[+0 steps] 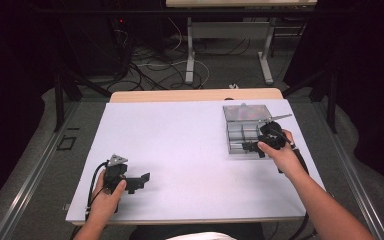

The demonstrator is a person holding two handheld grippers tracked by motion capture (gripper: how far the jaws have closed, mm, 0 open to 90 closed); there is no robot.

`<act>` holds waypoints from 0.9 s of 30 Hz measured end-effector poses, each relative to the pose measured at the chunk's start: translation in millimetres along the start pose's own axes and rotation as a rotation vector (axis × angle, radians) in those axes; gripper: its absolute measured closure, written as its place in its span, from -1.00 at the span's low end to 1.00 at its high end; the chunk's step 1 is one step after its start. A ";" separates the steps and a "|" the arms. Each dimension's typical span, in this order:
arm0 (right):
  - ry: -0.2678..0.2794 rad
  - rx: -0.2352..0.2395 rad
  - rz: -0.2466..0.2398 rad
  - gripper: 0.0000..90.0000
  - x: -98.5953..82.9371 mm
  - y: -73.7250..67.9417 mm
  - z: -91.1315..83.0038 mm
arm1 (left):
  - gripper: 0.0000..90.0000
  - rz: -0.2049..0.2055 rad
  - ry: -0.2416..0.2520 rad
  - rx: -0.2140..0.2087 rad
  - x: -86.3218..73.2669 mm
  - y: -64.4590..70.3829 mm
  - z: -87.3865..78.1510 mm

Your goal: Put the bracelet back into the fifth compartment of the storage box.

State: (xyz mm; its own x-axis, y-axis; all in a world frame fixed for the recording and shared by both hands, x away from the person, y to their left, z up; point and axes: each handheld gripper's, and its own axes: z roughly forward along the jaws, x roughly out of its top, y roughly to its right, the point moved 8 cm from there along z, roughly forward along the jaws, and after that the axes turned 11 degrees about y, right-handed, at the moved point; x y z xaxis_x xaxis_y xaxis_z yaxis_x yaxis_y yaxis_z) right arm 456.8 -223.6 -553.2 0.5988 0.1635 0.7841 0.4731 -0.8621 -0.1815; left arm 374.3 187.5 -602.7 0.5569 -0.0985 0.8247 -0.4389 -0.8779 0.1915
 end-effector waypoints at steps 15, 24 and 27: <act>0.075 0.049 -0.105 -0.93 -17.2 -34.3 -13.2 | -0.96 0.004 0.001 -0.001 0.9 -0.7 -0.5; 0.114 0.061 -0.114 -1.00 -37.5 -47.1 -19.9 | -0.96 -0.007 0.017 0.005 2.5 -2.5 -1.3; 0.124 0.063 -0.119 -1.00 -46.3 -49.4 -20.4 | -0.96 -0.001 0.020 0.005 3.0 -3.6 -2.0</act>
State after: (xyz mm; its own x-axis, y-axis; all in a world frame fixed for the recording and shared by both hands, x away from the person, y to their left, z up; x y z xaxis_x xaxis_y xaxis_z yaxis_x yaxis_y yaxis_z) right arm 392.5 -198.4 -568.4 0.4535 0.1991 0.8687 0.5779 -0.8077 -0.1165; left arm 376.1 191.3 -599.8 0.5433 -0.0886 0.8349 -0.4351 -0.8802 0.1897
